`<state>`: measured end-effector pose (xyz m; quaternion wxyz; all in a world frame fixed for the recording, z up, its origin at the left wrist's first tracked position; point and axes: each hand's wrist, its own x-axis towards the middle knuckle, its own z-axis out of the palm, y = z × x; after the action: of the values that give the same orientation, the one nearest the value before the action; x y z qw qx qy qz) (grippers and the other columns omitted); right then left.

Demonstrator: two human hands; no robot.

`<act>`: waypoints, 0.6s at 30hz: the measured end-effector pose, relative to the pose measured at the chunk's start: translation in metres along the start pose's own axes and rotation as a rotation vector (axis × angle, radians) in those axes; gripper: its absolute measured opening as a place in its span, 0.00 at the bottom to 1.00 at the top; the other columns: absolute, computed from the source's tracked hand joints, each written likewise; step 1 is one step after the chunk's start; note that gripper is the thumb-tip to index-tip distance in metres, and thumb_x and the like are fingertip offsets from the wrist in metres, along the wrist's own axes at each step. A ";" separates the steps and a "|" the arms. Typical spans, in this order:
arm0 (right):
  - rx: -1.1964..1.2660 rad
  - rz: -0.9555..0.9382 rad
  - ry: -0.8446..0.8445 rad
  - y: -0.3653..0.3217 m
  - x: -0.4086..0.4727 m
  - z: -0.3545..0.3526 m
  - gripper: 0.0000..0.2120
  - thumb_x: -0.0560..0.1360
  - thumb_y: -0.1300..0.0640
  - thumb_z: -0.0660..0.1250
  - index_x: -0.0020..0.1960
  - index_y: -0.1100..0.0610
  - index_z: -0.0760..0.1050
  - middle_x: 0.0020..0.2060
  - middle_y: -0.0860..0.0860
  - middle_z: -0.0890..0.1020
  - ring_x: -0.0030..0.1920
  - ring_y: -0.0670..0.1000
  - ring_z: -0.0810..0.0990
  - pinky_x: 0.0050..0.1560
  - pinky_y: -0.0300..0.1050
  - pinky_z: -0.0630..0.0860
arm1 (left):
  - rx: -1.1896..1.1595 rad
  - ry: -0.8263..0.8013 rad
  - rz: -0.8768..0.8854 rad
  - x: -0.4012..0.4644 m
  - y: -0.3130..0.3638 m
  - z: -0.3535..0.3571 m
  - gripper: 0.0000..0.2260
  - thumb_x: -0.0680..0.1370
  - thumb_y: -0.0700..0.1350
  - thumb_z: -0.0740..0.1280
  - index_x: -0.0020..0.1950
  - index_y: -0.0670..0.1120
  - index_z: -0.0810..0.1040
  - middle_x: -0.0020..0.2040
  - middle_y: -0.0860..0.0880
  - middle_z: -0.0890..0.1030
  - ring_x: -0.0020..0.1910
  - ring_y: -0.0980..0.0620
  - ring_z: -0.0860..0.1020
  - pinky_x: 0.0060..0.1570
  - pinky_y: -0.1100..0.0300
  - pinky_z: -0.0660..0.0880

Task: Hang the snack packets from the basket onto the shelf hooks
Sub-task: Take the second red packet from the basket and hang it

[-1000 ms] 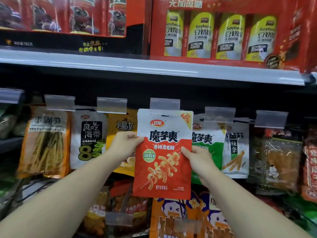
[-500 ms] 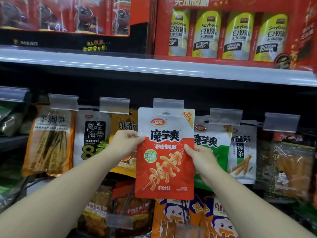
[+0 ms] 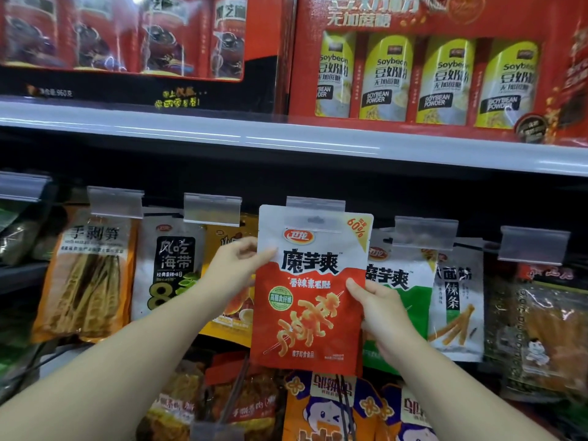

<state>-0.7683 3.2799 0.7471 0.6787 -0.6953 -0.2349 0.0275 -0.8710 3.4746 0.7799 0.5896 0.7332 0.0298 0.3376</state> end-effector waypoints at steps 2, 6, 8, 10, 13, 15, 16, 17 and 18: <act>-0.020 -0.011 -0.012 0.001 0.000 0.000 0.10 0.78 0.51 0.63 0.47 0.54 0.82 0.40 0.52 0.87 0.42 0.54 0.86 0.44 0.51 0.81 | -0.093 0.018 0.028 0.004 0.004 0.002 0.11 0.77 0.47 0.67 0.58 0.46 0.78 0.47 0.48 0.86 0.41 0.54 0.85 0.32 0.67 0.78; 0.011 -0.068 -0.021 -0.004 0.000 -0.001 0.08 0.78 0.55 0.64 0.49 0.56 0.80 0.40 0.53 0.87 0.41 0.55 0.86 0.43 0.50 0.81 | -0.193 0.061 0.024 0.012 0.005 0.007 0.12 0.78 0.45 0.67 0.59 0.42 0.79 0.47 0.45 0.86 0.42 0.47 0.85 0.37 0.57 0.81; 0.066 -0.146 -0.001 -0.017 0.005 -0.001 0.07 0.77 0.56 0.66 0.52 0.57 0.79 0.42 0.54 0.86 0.41 0.54 0.86 0.42 0.50 0.82 | -0.195 0.050 0.032 0.013 0.003 0.012 0.12 0.77 0.46 0.68 0.58 0.42 0.79 0.46 0.45 0.86 0.43 0.45 0.85 0.42 0.50 0.82; 0.084 -0.234 0.023 -0.031 0.012 0.001 0.09 0.75 0.54 0.69 0.53 0.55 0.80 0.45 0.51 0.86 0.44 0.52 0.85 0.47 0.50 0.81 | -0.200 0.048 0.046 0.013 0.003 0.016 0.11 0.77 0.46 0.68 0.56 0.42 0.79 0.44 0.44 0.86 0.41 0.44 0.85 0.44 0.47 0.82; 0.121 -0.278 0.058 -0.047 0.020 0.006 0.06 0.72 0.52 0.72 0.48 0.50 0.81 0.43 0.47 0.86 0.44 0.47 0.85 0.42 0.42 0.81 | -0.224 0.070 0.041 0.016 0.004 0.017 0.10 0.76 0.48 0.69 0.54 0.44 0.79 0.43 0.44 0.86 0.40 0.44 0.85 0.43 0.47 0.82; 0.172 -0.253 0.076 -0.051 0.023 0.010 0.05 0.71 0.54 0.73 0.47 0.51 0.81 0.42 0.49 0.86 0.44 0.50 0.85 0.43 0.47 0.82 | -0.234 0.078 0.033 0.017 0.004 0.016 0.10 0.76 0.49 0.69 0.53 0.45 0.79 0.43 0.45 0.86 0.40 0.44 0.85 0.42 0.47 0.82; 0.195 -0.237 0.085 -0.051 0.025 0.012 0.06 0.71 0.54 0.73 0.48 0.52 0.81 0.44 0.51 0.86 0.46 0.52 0.85 0.47 0.52 0.82 | -0.240 0.082 0.026 0.018 0.004 0.016 0.09 0.76 0.49 0.69 0.53 0.46 0.79 0.42 0.45 0.86 0.40 0.44 0.85 0.42 0.47 0.82; 0.215 -0.219 0.095 -0.050 0.027 0.014 0.08 0.71 0.54 0.73 0.50 0.54 0.81 0.45 0.53 0.86 0.47 0.54 0.85 0.50 0.55 0.81 | -0.240 0.089 0.020 0.019 0.004 0.017 0.09 0.76 0.49 0.69 0.53 0.46 0.79 0.42 0.45 0.86 0.39 0.44 0.85 0.42 0.48 0.82; 0.236 -0.199 0.109 -0.049 0.029 0.015 0.10 0.72 0.54 0.72 0.52 0.55 0.80 0.46 0.54 0.86 0.47 0.55 0.85 0.51 0.57 0.81 | -0.237 0.097 0.013 0.020 0.003 0.018 0.09 0.76 0.50 0.69 0.53 0.46 0.79 0.42 0.45 0.86 0.39 0.44 0.85 0.42 0.47 0.82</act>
<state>-0.7618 3.3034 0.8010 0.7668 -0.5845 -0.2607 -0.0501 -0.8471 3.4678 0.7910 0.6677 0.6415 0.0134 0.3774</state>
